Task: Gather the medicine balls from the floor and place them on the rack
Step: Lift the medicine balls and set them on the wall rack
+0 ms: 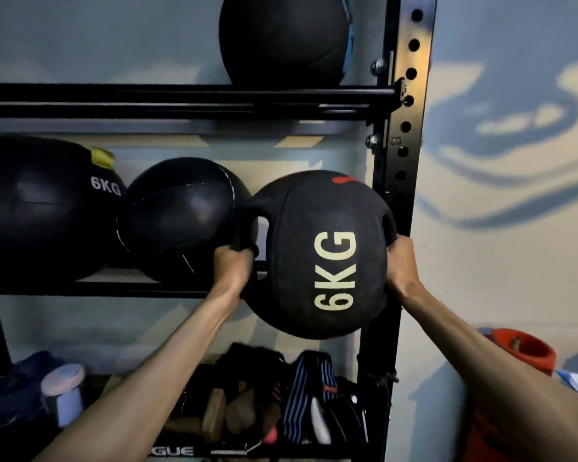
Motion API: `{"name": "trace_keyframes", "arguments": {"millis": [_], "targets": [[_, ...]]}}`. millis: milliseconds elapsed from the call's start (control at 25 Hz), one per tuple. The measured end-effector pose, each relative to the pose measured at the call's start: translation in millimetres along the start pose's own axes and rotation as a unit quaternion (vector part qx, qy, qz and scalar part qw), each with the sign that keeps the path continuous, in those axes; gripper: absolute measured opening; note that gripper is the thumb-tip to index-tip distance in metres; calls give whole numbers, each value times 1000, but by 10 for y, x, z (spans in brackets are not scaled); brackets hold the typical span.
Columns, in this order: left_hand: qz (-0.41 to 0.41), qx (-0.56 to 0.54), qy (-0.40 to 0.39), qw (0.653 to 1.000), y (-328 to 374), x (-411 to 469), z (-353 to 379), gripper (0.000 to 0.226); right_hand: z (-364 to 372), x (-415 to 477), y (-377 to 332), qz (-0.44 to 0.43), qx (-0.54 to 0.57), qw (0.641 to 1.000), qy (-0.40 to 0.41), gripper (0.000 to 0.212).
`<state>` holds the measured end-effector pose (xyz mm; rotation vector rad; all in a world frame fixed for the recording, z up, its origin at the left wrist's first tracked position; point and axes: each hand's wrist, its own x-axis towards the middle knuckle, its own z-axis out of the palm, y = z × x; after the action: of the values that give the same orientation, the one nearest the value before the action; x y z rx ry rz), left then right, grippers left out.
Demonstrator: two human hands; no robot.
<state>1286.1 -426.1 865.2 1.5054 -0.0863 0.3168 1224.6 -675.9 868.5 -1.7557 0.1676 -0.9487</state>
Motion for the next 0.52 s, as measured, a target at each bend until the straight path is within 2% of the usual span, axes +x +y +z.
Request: {"name": "trace_keyframes", "arguments": {"millis": [120,240,320,440,520], "targets": [[-14,1,-20,1000,-82,170,110,14,79,121,133,23,-6,1000,4,32],[-7,-1,-25,1000,-31,370,211,11,126,206,181,43,-2,999,18,31],[-12,-5,-30,999,32,526,290,16,142,260,194,65,4,998,26,35],[-60,-25,-37,997,114,771,425,22,167,400,120,112,-14,993,28,27],[-97,-37,-39,994,135,917,476,28,187,529,68,151,-9,988,-1,26]]}}
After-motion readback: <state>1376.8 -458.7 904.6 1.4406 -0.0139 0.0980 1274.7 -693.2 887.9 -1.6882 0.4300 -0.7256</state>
